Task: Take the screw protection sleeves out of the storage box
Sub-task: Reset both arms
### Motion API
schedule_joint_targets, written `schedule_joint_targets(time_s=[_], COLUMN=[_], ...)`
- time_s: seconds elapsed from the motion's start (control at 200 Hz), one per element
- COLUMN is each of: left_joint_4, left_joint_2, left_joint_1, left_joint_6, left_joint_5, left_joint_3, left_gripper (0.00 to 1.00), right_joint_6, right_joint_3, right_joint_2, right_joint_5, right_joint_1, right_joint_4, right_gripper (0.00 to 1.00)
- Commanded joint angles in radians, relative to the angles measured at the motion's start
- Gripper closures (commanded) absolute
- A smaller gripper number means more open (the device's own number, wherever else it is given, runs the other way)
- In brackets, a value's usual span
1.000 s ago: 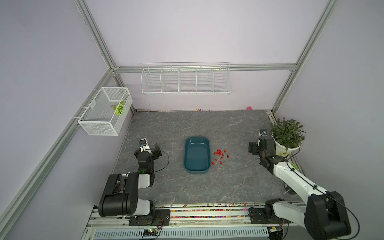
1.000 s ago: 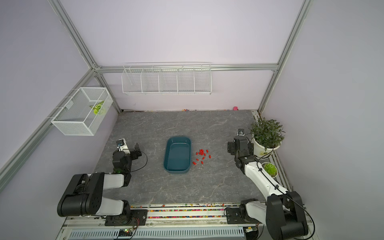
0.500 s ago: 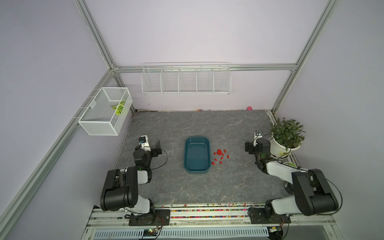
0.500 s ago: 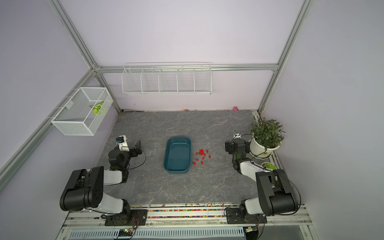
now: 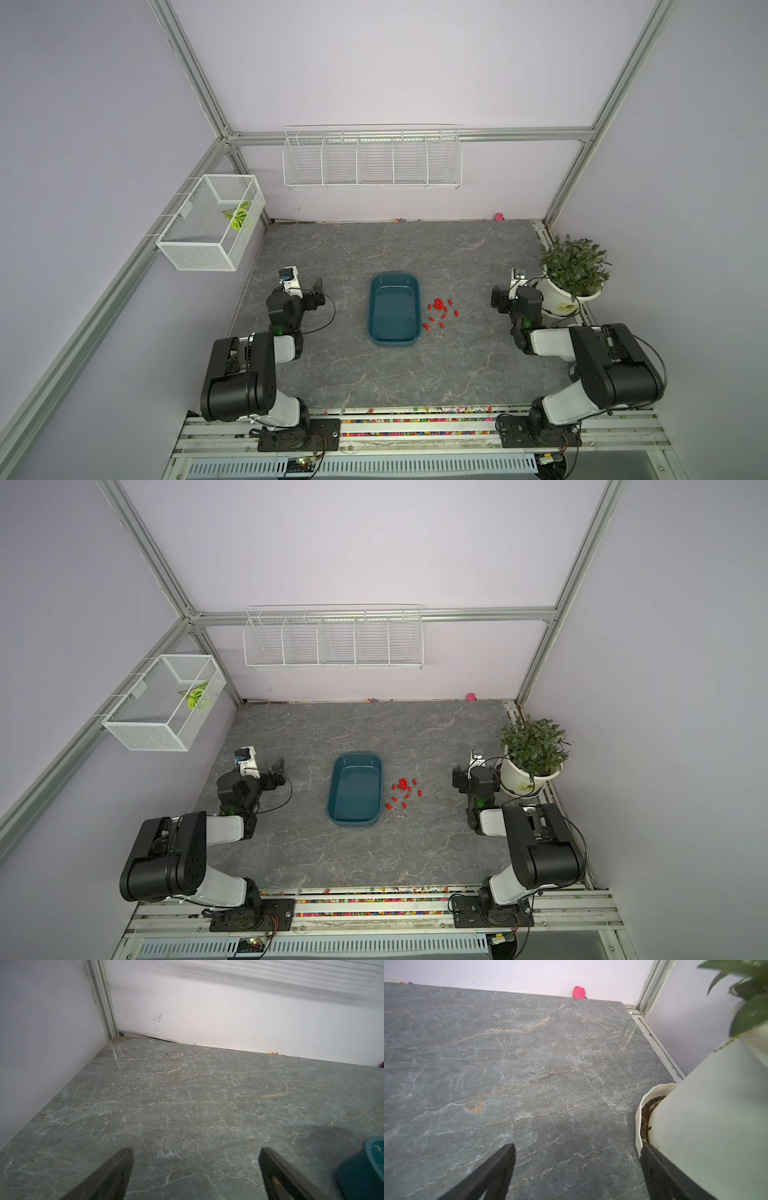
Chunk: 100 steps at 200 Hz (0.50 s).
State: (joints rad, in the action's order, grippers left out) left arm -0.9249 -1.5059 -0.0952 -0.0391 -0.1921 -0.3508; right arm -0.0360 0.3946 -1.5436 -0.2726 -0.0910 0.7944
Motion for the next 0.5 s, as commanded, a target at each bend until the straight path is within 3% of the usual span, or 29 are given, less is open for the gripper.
schedule_joint_targets(time_s=[0.0,0.495], left_joint_4=[0.029,0.041], left_joint_2=[-0.005,-0.008], left_joint_1=[0.019,0.02], left_joint_6=[0.021,0.024], left_joint_5=[0.022,0.028], left_joint_3=[-0.019,-0.025], left_gripper=[0.0,0.0], right_joint_6=[0.002,0.002], right_joint_3=[0.004,0.004], right_joint_2=[0.014,0.015], right_joint_5=[0.008,0.009], right_joint_1=[0.004,0.005], right_joint_4=[0.032,0.032], right_gripper=[0.01,0.01])
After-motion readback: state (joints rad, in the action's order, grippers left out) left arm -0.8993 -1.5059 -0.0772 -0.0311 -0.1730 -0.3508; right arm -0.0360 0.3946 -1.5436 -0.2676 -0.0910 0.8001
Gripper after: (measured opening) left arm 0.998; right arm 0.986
